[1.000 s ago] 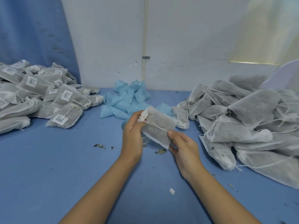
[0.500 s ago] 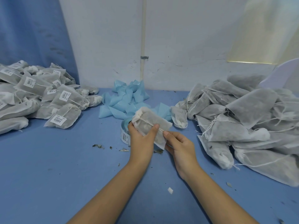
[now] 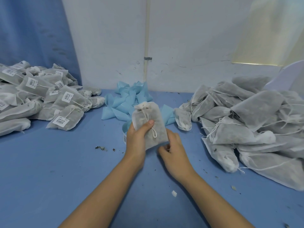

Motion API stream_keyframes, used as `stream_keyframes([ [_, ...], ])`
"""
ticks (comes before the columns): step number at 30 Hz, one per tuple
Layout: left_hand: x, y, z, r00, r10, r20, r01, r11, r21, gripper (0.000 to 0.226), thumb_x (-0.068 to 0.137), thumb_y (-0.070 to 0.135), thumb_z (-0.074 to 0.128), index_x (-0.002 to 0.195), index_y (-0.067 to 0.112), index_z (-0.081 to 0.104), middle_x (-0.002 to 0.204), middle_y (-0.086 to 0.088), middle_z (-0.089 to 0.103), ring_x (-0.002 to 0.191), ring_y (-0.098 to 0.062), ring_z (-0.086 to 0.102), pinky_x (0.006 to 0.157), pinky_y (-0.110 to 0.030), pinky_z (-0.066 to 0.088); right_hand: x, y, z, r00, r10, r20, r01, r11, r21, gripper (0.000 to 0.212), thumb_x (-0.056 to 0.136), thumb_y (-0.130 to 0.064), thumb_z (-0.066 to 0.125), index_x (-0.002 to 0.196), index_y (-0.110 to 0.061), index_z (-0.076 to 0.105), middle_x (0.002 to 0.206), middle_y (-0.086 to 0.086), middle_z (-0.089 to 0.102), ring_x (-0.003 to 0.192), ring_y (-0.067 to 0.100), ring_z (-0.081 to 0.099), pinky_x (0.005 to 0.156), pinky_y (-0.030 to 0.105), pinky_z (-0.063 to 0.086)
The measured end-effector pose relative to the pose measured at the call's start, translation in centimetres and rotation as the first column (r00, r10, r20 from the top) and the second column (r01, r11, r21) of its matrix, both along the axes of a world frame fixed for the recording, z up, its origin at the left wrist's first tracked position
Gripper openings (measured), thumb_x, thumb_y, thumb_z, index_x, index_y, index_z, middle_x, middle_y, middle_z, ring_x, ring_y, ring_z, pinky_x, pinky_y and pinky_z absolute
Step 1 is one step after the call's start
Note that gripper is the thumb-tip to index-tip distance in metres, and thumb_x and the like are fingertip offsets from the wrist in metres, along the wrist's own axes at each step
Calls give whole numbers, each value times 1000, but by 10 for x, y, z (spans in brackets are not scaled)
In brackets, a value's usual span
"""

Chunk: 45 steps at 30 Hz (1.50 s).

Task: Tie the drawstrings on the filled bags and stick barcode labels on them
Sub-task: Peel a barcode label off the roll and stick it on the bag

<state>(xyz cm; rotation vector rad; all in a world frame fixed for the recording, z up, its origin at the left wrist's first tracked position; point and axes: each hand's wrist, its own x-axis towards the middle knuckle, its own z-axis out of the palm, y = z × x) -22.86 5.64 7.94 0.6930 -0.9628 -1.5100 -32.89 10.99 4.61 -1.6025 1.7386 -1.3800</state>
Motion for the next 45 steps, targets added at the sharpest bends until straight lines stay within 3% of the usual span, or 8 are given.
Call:
stream_keyframes([
  [4, 2, 2, 1, 998, 39, 56, -38, 999, -10, 20, 83, -3, 57, 90, 12, 68, 80, -5, 70, 76, -20, 67, 73, -36, 53, 3, 1, -2, 976, 20, -219, -22, 1000, -3, 34, 87, -1, 48, 113, -20, 56, 112, -6, 40, 86, 4, 52, 79, 20, 44],
  [10, 5, 4, -1, 995, 14, 97, -12, 1000, -27, 25, 76, -11, 54, 74, 9, 69, 63, -2, 69, 60, -16, 66, 58, -28, 54, 5, 2, -3, 956, -9, -293, 2, 1000, -24, 19, 88, -5, 50, 102, -14, 60, 108, -9, 40, 83, 4, 52, 70, 20, 46],
  [14, 7, 3, -4, 989, -1, 148, 11, 997, -70, 22, 73, -13, 52, 70, 7, 61, 59, 3, 63, 59, -14, 61, 55, -25, 50, 0, 1, -3, 917, -140, -374, 134, 990, -42, 15, 89, -7, 55, 103, -9, 61, 104, -3, 46, 89, 14, 51, 75, 36, 49],
  [21, 17, 0, -18, 836, 22, 549, 229, 894, -385, 47, 57, 13, 52, 102, 21, 63, 108, 10, 63, 94, 3, 57, 81, -13, 44, -17, 4, 3, 826, -328, -459, 320, 942, -97, 11, 95, -16, 52, 103, -15, 59, 99, -1, 52, 95, 17, 41, 73, 32, 35],
  [26, 22, -6, -23, 710, 165, 684, 266, 837, -478, 32, 63, 18, 48, 86, 39, 56, 98, 22, 58, 89, -1, 54, 81, -28, 46, -17, 4, 4, 809, -388, -442, 380, 919, -110, 10, 97, -18, 49, 99, -19, 58, 98, -1, 61, 95, 20, 48, 82, 38, 40],
  [37, 25, -7, -28, 751, 161, 641, 253, 825, -504, 21, 66, 15, 50, 83, 21, 60, 90, 4, 58, 82, -12, 56, 76, -42, 46, -23, 6, 5, 855, -471, -219, 454, 882, -125, 10, 97, -15, 51, 97, -19, 59, 92, -9, 60, 98, 21, 55, 85, 39, 42],
  [41, 25, -7, -27, 788, 68, 612, 279, 846, -454, 24, 64, 13, 52, 85, 20, 63, 89, 4, 59, 82, -11, 57, 77, -36, 45, -22, 5, 5, 940, -341, -11, 340, 938, -66, 30, 97, -8, 47, 123, -22, 55, 109, -8, 64, 110, 19, 56, 87, 28, 41],
  [45, 24, -6, -25, 814, -1, 581, 300, 857, -418, 27, 63, 11, 53, 87, 12, 65, 93, -5, 61, 85, -16, 58, 78, -31, 45, -25, 4, 0, 981, -193, -26, 195, 979, 62, 68, 96, -2, 47, 151, -25, 16, 137, -3, 55, 124, 17, 52, 84, 8, 30],
])
